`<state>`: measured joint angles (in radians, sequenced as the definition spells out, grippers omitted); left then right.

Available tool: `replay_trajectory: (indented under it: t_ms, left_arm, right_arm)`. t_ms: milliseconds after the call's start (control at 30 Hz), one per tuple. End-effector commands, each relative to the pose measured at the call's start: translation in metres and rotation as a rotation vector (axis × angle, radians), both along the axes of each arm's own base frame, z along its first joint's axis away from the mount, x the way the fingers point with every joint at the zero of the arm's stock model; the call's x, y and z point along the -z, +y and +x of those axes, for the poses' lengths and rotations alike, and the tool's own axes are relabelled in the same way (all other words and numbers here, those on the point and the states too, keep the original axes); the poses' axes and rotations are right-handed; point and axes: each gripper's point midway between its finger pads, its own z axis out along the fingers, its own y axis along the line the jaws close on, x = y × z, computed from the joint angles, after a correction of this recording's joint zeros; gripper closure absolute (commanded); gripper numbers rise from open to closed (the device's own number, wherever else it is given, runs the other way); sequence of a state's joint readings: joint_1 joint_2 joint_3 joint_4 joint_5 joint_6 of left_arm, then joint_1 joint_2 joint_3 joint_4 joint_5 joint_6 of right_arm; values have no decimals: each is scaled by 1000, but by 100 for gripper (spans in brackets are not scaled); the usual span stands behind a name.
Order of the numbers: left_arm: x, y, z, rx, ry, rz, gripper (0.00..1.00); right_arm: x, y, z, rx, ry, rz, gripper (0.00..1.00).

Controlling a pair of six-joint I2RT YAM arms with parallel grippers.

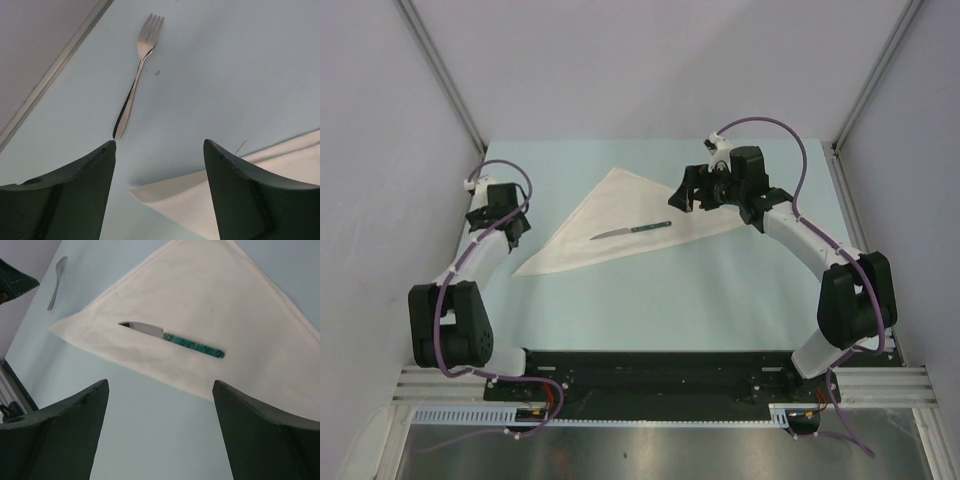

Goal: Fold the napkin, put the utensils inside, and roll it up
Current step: Grab a utensil with the left arm

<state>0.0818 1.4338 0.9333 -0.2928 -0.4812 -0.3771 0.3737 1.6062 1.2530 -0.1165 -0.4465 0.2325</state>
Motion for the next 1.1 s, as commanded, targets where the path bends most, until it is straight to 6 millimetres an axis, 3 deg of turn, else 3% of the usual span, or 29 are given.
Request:
replay_trajectory:
  t_ms: [0, 167, 233, 367, 400, 500, 667, 967, 1000, 1067]
  left_arm:
    - [-11, -2, 16, -61, 8, 166, 24]
    - [-2, -14, 42, -42, 89, 287, 26]
    - [-6, -23, 60, -3, 57, 271, 27]
    - [11, -52, 87, 100, 39, 211, 27]
    - [24, -57, 94, 122, 44, 205, 27]
    - [22, -61, 108, 169, 79, 224, 25]
    - [27, -33, 114, 161, 98, 191, 25]
    - [38, -12, 116, 135, 154, 154, 24]
    - [38, 3, 113, 100, 145, 134, 24]
    - [38, 9, 112, 91, 136, 122, 24]
  right_arm:
    - [-7, 2, -8, -35, -5, 12, 10]
    - [-5, -2, -6, -29, 2, 4, 10]
    - [-4, -3, -4, -23, 4, 10, 10]
    - [0, -4, -2, -22, 15, 21, 10]
    - [2, -5, -1, -19, 22, 21, 10]
    - [4, -7, 1, -17, 29, 26, 10]
    - [6, -12, 6, -5, 42, 40, 10]
    - [13, -18, 12, 7, 70, 58, 10]
    - [15, -19, 12, 10, 73, 56, 10]
    - [16, -19, 13, 10, 74, 56, 10]
